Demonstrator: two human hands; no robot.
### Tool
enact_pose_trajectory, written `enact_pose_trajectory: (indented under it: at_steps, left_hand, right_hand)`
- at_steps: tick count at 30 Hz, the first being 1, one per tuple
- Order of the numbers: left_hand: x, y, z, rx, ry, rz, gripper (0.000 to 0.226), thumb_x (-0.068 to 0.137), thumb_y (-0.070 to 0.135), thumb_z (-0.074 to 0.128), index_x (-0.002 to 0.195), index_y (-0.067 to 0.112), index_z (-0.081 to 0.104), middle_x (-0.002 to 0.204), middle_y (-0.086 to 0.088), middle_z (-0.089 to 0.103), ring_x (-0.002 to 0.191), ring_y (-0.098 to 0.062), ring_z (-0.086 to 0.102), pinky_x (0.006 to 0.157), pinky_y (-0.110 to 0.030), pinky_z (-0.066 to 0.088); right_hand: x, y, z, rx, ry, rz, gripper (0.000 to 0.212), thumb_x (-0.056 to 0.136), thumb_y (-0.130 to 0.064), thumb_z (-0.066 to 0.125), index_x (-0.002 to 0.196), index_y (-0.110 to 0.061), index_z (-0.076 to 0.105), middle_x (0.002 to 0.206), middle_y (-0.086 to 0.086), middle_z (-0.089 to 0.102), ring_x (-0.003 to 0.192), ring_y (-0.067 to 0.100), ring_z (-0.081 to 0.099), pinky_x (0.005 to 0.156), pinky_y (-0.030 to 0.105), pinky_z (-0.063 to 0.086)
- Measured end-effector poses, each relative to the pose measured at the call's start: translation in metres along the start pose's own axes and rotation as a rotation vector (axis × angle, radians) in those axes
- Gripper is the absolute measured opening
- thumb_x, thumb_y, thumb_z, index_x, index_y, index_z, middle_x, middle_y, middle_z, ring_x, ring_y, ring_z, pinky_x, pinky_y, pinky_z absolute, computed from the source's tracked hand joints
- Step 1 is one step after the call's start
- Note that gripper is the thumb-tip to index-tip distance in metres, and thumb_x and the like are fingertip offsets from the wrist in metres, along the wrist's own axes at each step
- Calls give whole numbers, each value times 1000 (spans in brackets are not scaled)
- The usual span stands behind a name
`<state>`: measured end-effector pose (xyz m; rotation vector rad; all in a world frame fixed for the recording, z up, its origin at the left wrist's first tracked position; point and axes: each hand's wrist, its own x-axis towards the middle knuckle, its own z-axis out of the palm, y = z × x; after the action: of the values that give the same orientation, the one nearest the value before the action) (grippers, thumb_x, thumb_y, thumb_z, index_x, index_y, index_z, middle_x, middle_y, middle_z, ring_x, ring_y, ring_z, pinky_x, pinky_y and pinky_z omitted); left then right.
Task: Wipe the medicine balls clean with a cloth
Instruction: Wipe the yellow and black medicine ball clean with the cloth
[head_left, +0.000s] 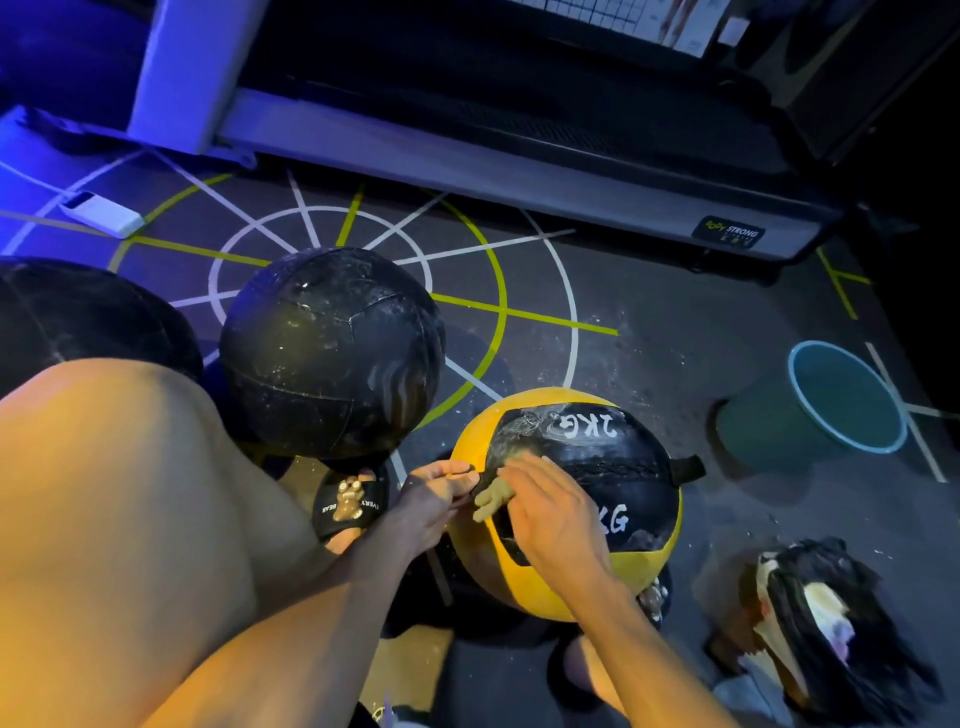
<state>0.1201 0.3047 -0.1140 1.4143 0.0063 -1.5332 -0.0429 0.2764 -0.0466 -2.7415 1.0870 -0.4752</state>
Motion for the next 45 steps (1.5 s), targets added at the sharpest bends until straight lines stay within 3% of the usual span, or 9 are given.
enact_pose_trajectory:
  at_steps: [8,13,16,19,22,26,32,38,45]
  left_hand:
    - [1,1,-2,-14,-10,6,19,90,-6,71,101,8,67,88,-12,73,79,-24,67,74,-29,53]
    - [0,1,-1,-2,-21,7,17,91,-7,69,102,6,67,82,-10,72,75,-22,66,77,-31,53]
    - [0,2,-1,5,-25,1,18,91,-6,68,104,7,67,83,-9,73,74,-21,67,75,-29,53]
    - [0,2,1,-3,-15,-2,17,92,-9,66,95,8,67,82,-10,71,71,-21,66,63,-23,53]
    - [2,1,1,43,-13,2,21,91,-10,65,92,11,69,79,-9,72,76,-23,63,84,-36,47]
    - [3,-1,-1,101,63,16,25,90,-11,65,91,14,69,84,-10,72,76,-23,64,83,-38,49]
    - [5,-1,0,115,31,21,19,89,-5,73,92,13,67,76,-4,72,67,-19,63,69,-32,47]
    - [2,-2,0,108,10,18,19,88,-5,73,91,13,67,79,-6,72,72,-21,63,83,-36,46]
    - [1,-3,-2,159,25,26,21,87,-10,72,92,10,68,85,-12,71,74,-25,64,73,-35,53]
  right_hand:
    - [-55,-2,14,-24,-280,-117,37,87,-16,42,92,-26,77,116,-9,74,123,11,64,120,29,31]
    - [-23,2,-19,197,45,171,33,86,-5,56,102,-29,73,105,-14,72,98,6,64,87,23,55]
    - [5,10,-28,145,258,264,31,89,-7,55,113,-12,74,112,-3,73,104,14,63,92,22,48]
    - [17,8,-13,70,91,156,33,90,-14,49,112,-13,73,116,-2,69,107,19,58,92,33,52]
    - [6,8,14,-144,-126,38,27,79,-14,70,105,-18,75,113,-4,66,107,21,50,87,43,56]
    - [2,9,20,-202,-110,-25,24,71,-18,83,94,-20,74,103,-5,66,99,21,52,82,41,56]
    - [-14,15,13,-289,-120,-106,15,75,-26,71,89,-21,75,99,-6,65,92,19,51,76,37,54]
    - [4,15,-4,-44,121,240,13,89,-21,58,98,-19,67,97,-5,58,87,17,50,75,32,44]
    - [-13,8,23,-217,-104,-19,24,74,-20,76,97,-26,73,109,-8,64,101,21,53,78,36,46]
